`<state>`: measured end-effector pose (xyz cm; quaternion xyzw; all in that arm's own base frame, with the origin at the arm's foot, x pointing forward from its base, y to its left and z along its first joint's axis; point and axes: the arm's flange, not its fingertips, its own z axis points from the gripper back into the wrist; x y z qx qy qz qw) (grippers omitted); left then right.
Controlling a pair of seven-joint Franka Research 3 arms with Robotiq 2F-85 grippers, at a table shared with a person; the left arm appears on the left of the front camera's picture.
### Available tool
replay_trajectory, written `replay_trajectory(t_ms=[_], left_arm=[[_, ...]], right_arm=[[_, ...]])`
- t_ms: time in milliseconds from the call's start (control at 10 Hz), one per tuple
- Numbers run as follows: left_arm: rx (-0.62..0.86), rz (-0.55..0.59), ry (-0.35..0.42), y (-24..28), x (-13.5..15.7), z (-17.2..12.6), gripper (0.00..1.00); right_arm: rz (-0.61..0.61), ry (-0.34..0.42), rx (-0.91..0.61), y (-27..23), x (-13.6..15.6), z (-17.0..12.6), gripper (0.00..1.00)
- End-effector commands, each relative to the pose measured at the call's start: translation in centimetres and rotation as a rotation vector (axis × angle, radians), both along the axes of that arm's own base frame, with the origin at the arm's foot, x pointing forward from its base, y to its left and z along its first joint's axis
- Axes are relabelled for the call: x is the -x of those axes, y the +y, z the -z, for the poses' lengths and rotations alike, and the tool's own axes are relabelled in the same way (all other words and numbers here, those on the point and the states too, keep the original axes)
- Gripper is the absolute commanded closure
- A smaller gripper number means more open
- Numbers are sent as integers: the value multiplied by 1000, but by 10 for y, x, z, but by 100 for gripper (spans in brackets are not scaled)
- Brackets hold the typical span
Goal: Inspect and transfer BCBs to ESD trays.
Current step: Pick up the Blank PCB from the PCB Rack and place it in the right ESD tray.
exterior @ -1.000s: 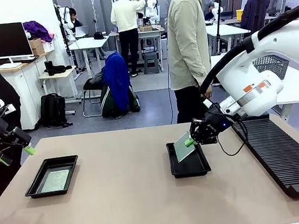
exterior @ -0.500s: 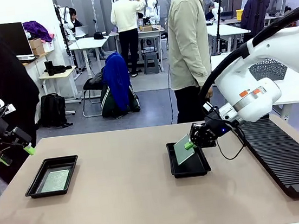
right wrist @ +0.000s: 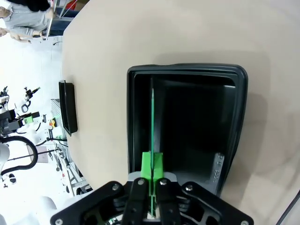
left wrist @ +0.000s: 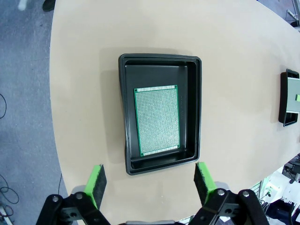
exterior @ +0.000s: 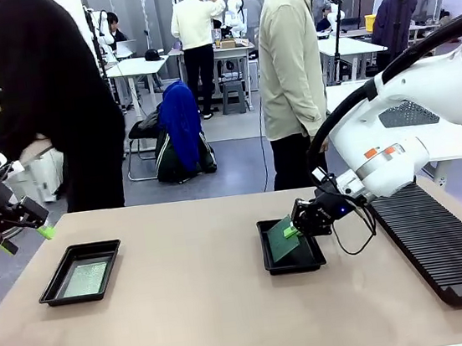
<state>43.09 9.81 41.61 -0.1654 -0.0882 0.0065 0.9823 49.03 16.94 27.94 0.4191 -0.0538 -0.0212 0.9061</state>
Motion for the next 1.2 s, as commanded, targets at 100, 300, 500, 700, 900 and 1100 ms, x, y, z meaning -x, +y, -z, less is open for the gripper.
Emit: replay_trajectory(t_ms=[100, 300, 500, 700, 900, 1100], left_arm=[[1, -3, -9, 1, -1, 1, 0], [1, -3, -9, 1, -1, 1, 0], [1, -3, -9, 1, -1, 1, 0], [1, -3, -9, 1, -1, 1, 0], [1, -3, -9, 1, -1, 1, 0], [1, -3, -9, 1, -1, 1, 0]], right_arm=[[15, -43, -28, 2, 0, 5, 98], [1, 2, -1, 0, -1, 2, 98], [1, 2, -1, 0, -1, 2, 98], [2, 0, -3, 0, -1, 2, 98], [-2, 24, 42, 7, 0, -7, 98], [8, 32, 66, 13, 0, -11, 89]])
